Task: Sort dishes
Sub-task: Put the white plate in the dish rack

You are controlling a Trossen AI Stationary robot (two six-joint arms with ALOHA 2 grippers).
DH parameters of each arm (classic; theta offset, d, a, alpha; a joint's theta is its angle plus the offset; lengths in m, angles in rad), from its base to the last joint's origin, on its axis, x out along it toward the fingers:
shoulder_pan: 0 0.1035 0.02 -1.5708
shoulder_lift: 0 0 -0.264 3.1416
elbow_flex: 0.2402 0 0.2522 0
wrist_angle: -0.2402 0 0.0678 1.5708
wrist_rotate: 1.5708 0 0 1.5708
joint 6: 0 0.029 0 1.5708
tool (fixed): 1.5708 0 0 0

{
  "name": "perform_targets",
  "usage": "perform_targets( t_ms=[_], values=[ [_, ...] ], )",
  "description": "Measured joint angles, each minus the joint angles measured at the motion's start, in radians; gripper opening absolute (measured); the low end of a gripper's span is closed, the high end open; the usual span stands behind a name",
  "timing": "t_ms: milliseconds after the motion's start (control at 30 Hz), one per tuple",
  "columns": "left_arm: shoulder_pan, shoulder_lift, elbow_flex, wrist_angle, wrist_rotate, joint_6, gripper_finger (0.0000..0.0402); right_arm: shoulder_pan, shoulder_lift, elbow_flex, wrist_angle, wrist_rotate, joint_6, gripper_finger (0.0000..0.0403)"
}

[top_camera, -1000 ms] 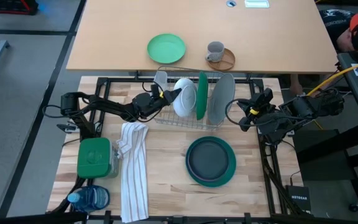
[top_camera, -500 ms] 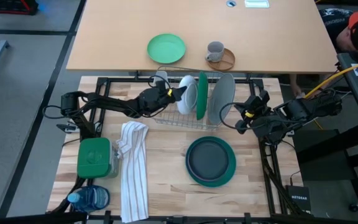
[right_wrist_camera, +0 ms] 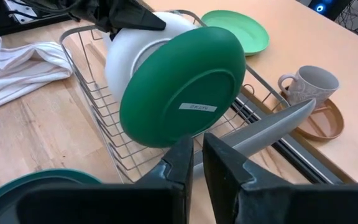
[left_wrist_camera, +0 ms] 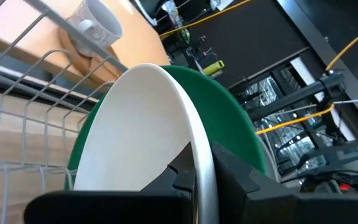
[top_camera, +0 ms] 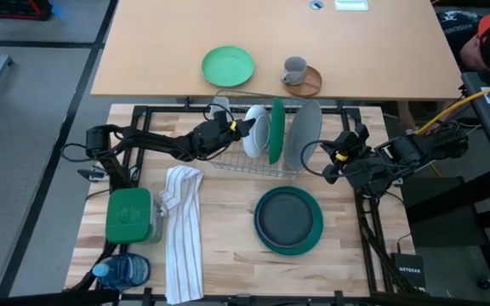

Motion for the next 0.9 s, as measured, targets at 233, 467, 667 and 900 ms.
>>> perform_targets(
  t_ms=[233,467,667,900],
  values=[
    [0.001,0.023,0.0,-0.006,-0.009,-0.052,0.0027,0.0,0.0,0.0,-0.001,-0.015,0.0,0.0042],
    [0.0,0.03,0.001,-0.001,-0.009,0.022,0.0027,0.0,0.0,0.0,-0.001,-0.015,0.0,0.0042],
    [0.001,0.03,0.0,-0.001,-0.009,0.047,0.0027,0.0,0.0,0.0,0.0,-0.015,0.0,0.0042],
    [0.001,0.03,0.0,-0.002,-0.009,0.078,0.0027,0.0,0.0,0.0,0.0,-0.015,0.0,0.0042]
  ],
)
